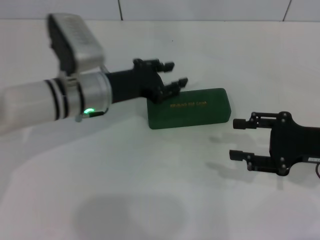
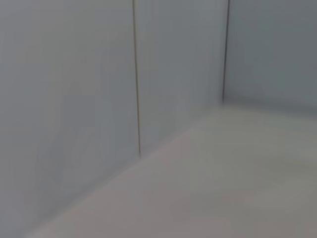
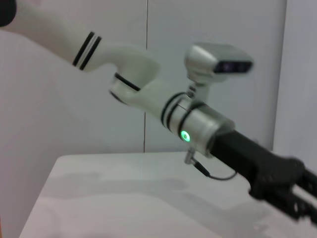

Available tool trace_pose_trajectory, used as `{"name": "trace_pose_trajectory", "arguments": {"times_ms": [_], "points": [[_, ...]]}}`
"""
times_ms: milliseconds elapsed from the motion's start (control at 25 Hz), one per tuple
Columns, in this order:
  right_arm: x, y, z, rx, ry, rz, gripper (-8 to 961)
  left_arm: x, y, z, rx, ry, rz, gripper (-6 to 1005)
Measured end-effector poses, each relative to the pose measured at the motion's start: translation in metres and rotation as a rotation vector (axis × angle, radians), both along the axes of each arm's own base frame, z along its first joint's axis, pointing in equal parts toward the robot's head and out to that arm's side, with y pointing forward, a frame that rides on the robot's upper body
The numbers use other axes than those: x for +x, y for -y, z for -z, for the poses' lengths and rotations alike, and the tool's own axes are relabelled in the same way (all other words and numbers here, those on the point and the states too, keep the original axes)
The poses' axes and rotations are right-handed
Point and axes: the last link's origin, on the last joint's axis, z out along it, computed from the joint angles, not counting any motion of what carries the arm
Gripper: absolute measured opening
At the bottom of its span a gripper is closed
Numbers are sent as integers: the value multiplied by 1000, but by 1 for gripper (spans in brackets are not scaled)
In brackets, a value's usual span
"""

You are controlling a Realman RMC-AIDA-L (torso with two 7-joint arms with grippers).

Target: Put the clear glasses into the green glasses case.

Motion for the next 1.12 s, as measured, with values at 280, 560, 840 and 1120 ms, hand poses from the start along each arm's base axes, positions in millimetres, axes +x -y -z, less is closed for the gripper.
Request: {"name": "trace_pose_trajectory", "arguments": {"times_ms": [280,560,840,1120], "points": [[-14,-9,-5,40,-86,-10,602,-16,33,-82,113,302,144,513],[-36,-16,3,-8,-119,-93,599,-55,89,-101,42,283,277,513],[-45,-16,11,-18,-103,-172,600,-74,114,-99,51,278,236,513],[-46,-15,16,-20,-108,-190,599,-76,120,-92,-4,244,246,513]]}}
